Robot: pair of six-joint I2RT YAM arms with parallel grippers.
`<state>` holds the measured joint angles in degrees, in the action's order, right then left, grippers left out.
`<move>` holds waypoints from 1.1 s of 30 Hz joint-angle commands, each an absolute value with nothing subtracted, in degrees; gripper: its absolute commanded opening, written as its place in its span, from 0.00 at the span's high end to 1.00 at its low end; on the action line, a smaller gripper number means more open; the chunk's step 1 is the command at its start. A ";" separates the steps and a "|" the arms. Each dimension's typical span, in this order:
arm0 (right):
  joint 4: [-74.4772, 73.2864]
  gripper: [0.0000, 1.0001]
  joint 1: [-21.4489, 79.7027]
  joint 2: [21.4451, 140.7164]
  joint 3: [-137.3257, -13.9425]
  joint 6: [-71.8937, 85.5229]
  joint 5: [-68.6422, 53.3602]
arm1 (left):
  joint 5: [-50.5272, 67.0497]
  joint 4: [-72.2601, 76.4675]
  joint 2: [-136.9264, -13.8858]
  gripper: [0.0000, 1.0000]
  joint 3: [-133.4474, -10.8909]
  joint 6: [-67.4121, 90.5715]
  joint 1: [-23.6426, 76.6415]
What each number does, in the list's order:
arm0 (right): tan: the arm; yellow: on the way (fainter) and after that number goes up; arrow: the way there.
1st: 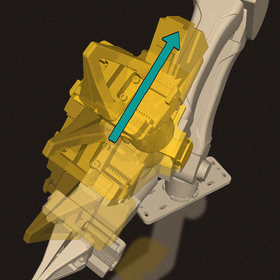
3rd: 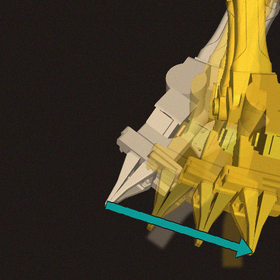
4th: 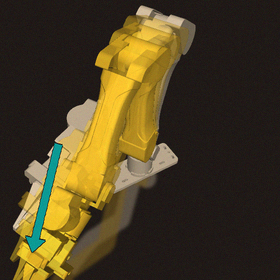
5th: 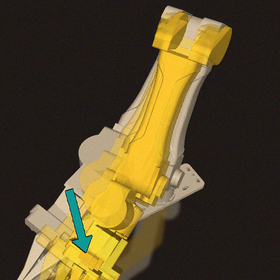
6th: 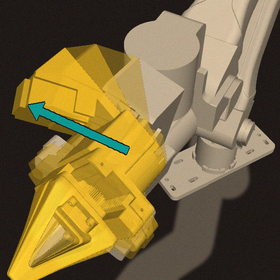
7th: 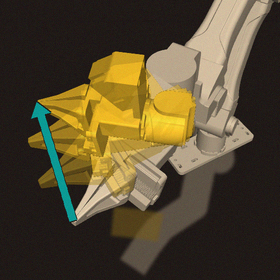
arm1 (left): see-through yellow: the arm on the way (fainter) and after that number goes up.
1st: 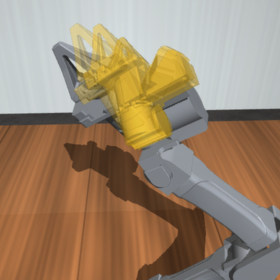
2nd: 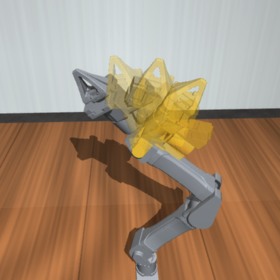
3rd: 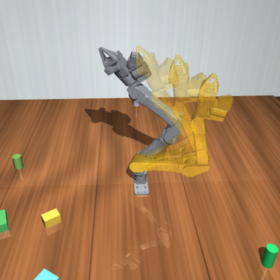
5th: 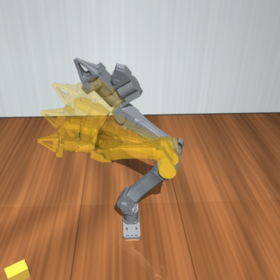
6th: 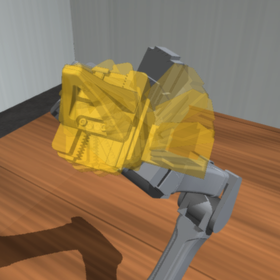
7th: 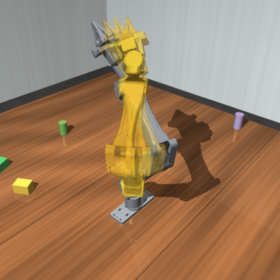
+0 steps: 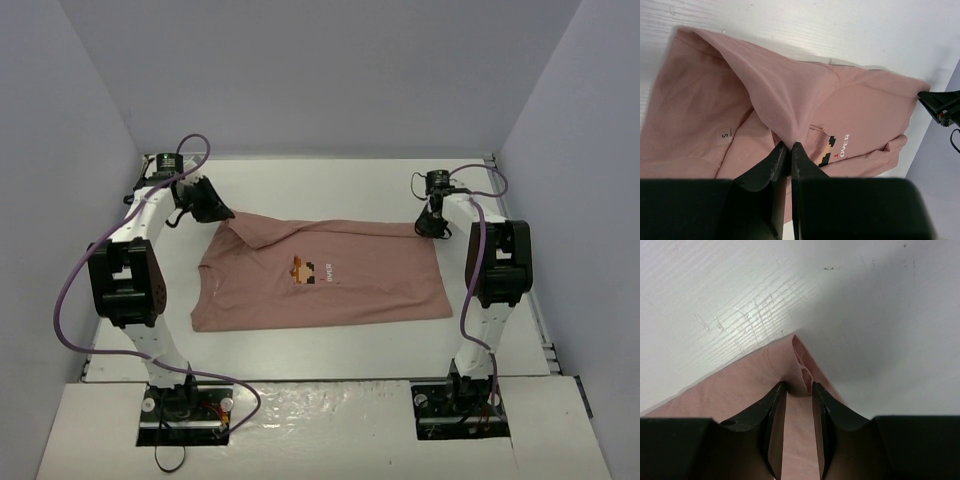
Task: Fold and stack the t-shirts
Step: Grap the side of the flattened tshirt furthest away from the robot with both arms
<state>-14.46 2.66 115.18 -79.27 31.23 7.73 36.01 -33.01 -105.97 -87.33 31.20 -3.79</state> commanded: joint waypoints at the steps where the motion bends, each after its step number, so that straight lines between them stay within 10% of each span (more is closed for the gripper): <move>1: -14.06 0.76 2.64 114.17 -82.09 30.67 9.83 | 37.18 -32.61 -104.34 1.00 -90.27 30.14 -3.43; 8: -14.10 0.99 2.64 114.22 -82.95 30.13 9.55 | 37.69 -33.26 -104.73 1.00 -91.12 29.88 -3.39; 33: -22.03 1.00 2.24 96.38 -75.54 28.82 4.26 | 39.87 -39.99 -83.54 1.00 -78.75 36.75 -3.74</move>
<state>-20.04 2.63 100.41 -77.54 29.06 4.61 37.85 -40.77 -90.18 -79.54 34.10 -3.79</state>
